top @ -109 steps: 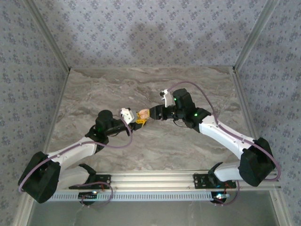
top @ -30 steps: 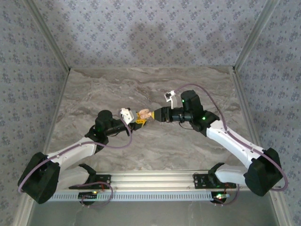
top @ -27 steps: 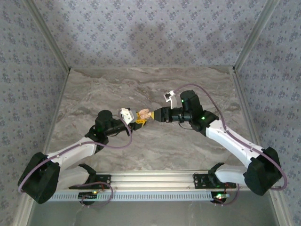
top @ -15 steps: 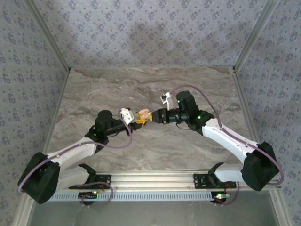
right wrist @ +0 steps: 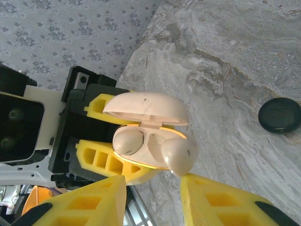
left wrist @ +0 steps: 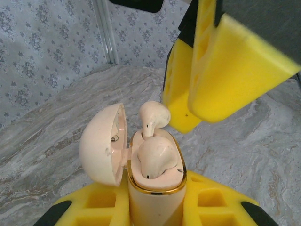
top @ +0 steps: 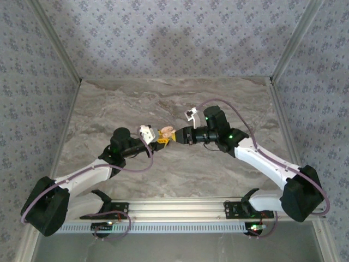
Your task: Insert wireless bluetooth earbuds into charging case
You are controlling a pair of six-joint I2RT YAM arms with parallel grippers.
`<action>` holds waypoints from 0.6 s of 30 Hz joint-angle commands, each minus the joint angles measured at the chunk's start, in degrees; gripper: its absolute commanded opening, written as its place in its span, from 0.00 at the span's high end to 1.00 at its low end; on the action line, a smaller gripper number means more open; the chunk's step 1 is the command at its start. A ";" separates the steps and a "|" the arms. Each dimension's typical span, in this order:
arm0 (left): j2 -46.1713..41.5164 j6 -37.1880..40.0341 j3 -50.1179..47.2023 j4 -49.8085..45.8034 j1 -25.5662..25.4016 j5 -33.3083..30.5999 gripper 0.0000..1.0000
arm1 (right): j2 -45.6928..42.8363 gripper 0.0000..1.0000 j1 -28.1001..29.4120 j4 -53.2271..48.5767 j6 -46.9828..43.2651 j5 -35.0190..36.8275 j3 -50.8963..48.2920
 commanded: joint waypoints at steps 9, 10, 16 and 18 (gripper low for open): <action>-0.29 -0.07 1.16 2.13 -0.06 1.10 0.98 | -3.83 0.51 -2.82 -3.16 -4.16 2.58 2.71; -0.29 -0.09 1.29 2.08 -0.07 1.18 0.98 | -2.92 0.51 -2.93 -3.12 -4.60 2.42 3.35; 0.07 -0.08 1.33 2.12 -0.07 1.38 0.98 | 2.07 0.51 -3.13 -1.34 -5.31 -0.24 6.14; -0.06 0.00 1.33 2.02 -0.08 1.23 0.98 | 2.91 0.53 -2.91 -0.85 -5.03 -1.00 6.35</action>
